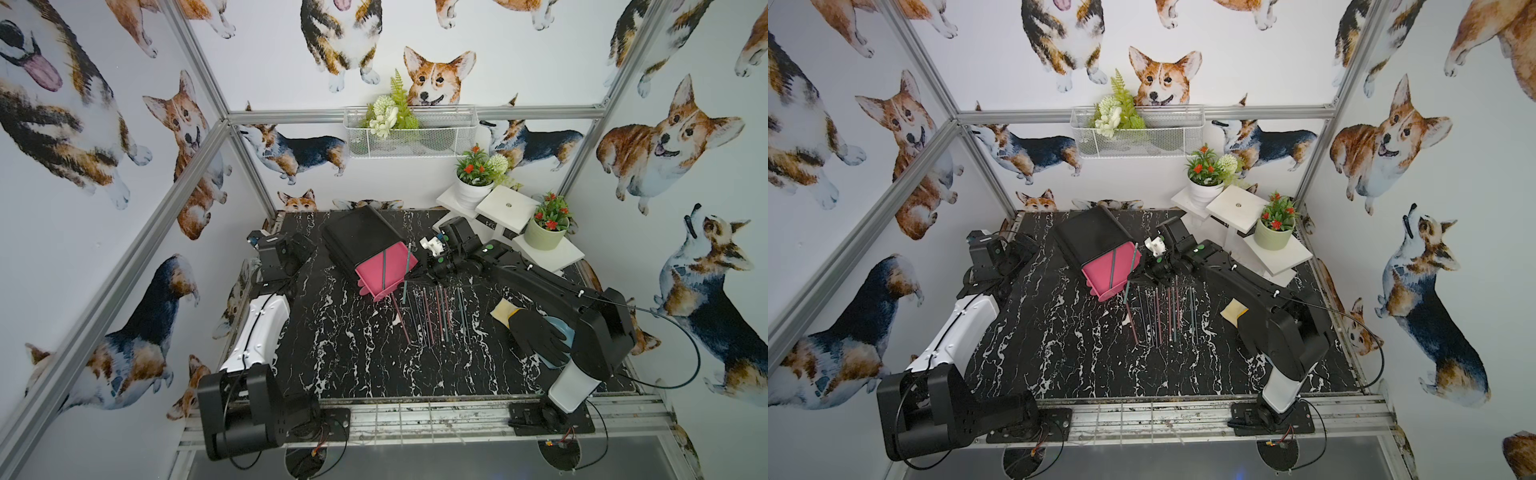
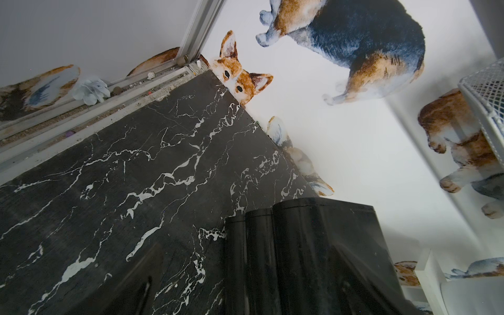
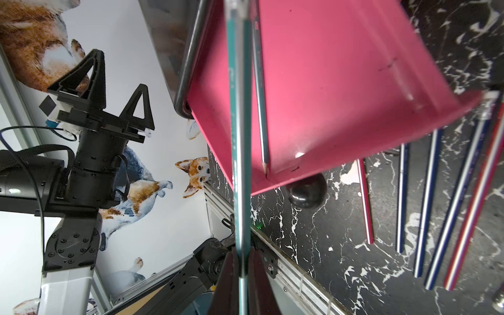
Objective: Please place the pencils in the drawer according to their color
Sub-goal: Place the pencil in the drawer.
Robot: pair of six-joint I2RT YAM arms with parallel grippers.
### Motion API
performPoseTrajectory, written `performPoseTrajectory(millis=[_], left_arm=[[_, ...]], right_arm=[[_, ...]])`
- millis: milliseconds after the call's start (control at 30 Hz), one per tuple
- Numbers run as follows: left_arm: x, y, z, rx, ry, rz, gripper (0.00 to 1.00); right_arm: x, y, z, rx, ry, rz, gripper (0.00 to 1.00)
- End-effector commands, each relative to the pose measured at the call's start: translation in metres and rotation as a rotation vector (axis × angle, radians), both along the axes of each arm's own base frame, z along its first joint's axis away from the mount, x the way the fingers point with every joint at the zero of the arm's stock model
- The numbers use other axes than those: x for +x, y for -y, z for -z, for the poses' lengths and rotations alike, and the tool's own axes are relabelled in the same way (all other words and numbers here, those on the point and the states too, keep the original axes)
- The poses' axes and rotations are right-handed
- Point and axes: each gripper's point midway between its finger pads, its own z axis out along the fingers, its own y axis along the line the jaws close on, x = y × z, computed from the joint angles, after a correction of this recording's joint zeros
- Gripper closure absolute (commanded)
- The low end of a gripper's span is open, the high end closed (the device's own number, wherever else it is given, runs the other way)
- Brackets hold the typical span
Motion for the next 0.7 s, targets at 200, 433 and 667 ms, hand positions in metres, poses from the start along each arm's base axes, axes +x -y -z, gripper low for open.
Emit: performPoseTrajectory(millis=[200,433,667], left_arm=[[0.004,-0.001,-0.009,0.009,0.037,0.004,0.00],[0.004,-0.002,-0.009,0.014,0.034,0.000,0.00],[0.005,-0.001,-0.008,0.008,0.035,0.004,0.00]], right_arm=[[0.012,-0.025,-0.005,0.073,-0.031,0.001,1.00],[0.015,-0.034,0.002,0.100,-0.076,0.001,1.00],[0.017,-0.036,0.008,0.099,-0.091,0.006,1.00]])
